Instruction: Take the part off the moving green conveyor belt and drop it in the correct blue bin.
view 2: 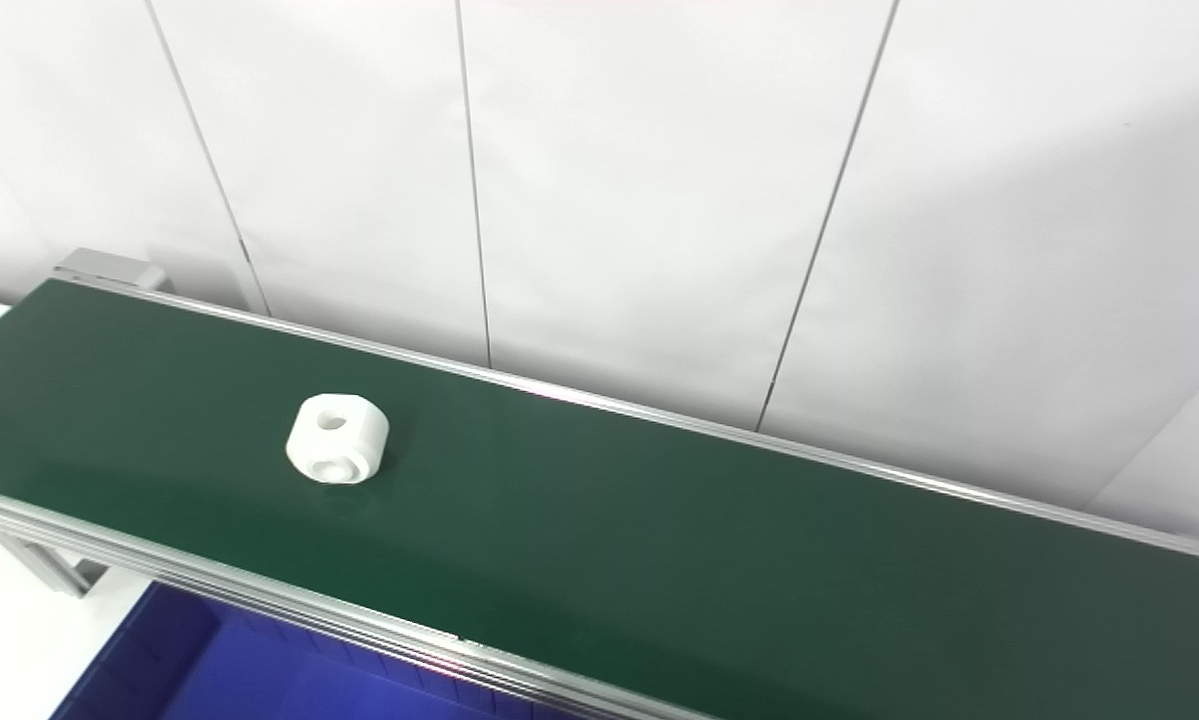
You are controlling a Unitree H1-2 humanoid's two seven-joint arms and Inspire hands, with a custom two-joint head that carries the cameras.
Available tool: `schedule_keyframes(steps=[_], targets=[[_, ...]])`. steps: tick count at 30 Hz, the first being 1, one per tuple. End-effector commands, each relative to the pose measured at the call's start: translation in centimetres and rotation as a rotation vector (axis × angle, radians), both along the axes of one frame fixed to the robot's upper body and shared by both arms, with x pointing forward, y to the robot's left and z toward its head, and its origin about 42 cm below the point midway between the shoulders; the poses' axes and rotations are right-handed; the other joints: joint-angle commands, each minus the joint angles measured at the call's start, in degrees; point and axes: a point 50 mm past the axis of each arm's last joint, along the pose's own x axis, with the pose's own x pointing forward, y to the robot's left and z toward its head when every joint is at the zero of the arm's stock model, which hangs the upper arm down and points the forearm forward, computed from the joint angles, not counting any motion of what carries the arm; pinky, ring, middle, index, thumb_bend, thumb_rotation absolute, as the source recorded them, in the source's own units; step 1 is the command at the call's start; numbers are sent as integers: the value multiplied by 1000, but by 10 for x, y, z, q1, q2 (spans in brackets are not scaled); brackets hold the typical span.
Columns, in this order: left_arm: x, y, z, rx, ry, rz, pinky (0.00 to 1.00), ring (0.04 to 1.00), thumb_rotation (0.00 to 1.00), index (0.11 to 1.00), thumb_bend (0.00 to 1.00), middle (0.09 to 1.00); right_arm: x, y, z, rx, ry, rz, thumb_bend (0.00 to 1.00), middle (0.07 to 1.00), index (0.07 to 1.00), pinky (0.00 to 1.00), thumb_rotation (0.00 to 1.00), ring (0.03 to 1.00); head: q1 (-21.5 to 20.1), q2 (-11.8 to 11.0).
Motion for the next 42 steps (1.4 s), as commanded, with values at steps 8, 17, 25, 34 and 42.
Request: schedule_keyframes(steps=[8,17,25,34,42], targets=[[53,24,72,30,-327,33,672,774,902,793,1000,792,4,4,4,36,-51,9,1000,1000,1000,1000,984,1000,3,-2],[94,79,114,199,-491,134,620,765,871,767,1000,786,5,4,3,46,-45,14,1000,1000,1000,1000,981,1000,12,-5],[126,113,136,329,-543,182,737,821,846,791,1000,824,5,5,4,44,-50,18,1000,1000,1000,1000,974,1000,12,-4],[160,149,146,612,-570,211,950,931,777,895,991,928,4,5,5,50,-51,25,995,1000,1000,1000,964,1000,8,1],[185,194,141,885,-506,257,955,930,672,885,982,912,5,7,6,36,-60,25,1000,1000,996,1000,975,1000,8,1]])
